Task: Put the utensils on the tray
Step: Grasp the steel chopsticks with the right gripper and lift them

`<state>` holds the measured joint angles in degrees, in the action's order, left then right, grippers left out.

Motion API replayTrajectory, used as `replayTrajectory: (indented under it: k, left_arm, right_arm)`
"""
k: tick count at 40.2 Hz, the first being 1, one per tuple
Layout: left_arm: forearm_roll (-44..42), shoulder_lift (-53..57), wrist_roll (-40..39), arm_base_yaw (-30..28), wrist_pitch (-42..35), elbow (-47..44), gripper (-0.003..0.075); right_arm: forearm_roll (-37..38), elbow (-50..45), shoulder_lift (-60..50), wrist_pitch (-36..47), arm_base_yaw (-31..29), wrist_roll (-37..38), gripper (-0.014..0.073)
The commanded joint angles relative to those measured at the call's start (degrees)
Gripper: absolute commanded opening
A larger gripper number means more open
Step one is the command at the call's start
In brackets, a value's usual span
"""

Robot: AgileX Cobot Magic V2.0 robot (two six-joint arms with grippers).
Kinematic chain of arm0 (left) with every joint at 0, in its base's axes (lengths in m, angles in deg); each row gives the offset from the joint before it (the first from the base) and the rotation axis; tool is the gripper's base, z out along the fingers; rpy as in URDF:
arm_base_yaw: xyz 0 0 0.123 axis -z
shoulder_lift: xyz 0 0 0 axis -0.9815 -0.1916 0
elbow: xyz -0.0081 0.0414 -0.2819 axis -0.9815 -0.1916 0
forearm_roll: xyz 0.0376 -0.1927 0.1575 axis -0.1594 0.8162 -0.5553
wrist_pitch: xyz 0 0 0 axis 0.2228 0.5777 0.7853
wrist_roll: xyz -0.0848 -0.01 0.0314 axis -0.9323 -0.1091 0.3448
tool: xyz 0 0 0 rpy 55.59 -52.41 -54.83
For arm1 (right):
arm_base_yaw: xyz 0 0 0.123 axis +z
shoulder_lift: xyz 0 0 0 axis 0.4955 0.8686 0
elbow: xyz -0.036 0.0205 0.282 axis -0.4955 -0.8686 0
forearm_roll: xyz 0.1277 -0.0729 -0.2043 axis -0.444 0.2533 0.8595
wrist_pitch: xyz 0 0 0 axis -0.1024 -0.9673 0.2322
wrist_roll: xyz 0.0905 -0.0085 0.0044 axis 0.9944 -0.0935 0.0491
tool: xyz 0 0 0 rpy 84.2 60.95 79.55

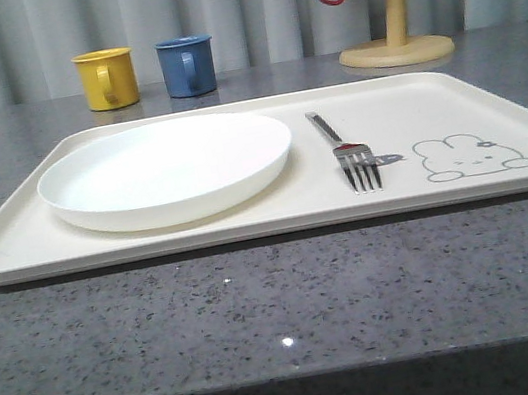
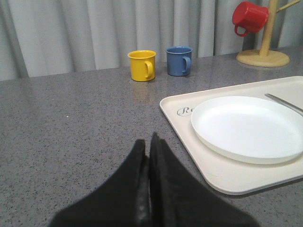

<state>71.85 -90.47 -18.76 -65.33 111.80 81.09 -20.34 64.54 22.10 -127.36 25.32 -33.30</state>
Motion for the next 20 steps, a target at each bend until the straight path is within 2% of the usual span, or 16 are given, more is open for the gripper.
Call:
replayTrajectory:
  k: [1, 10, 16, 20]
  left_arm:
    - [0.5, -0.7, -0.5, -0.2, -4.9, 1.4, -0.0018]
    - [0.5, -0.7, -0.5, -0.2, -4.9, 1.4, -0.0018]
    - [0.5, -0.7, -0.5, -0.2, -4.9, 1.4, -0.0018]
    - [0.5, -0.7, -0.5, -0.2, -4.9, 1.4, -0.0018]
  right_arm:
    - [0.1, 1.2, -1.1, 1.5, -0.4, -0.8, 0.0309]
    - [-0.2, 1.2, -1.1, 1.1, -0.4, -0.8, 0.0289]
    - [-0.2, 1.2, -1.1, 0.1, -0.4, -0.8, 0.008]
    - [-0.2, 1.3, -1.2, -0.6, -0.4, -0.8, -0.0015]
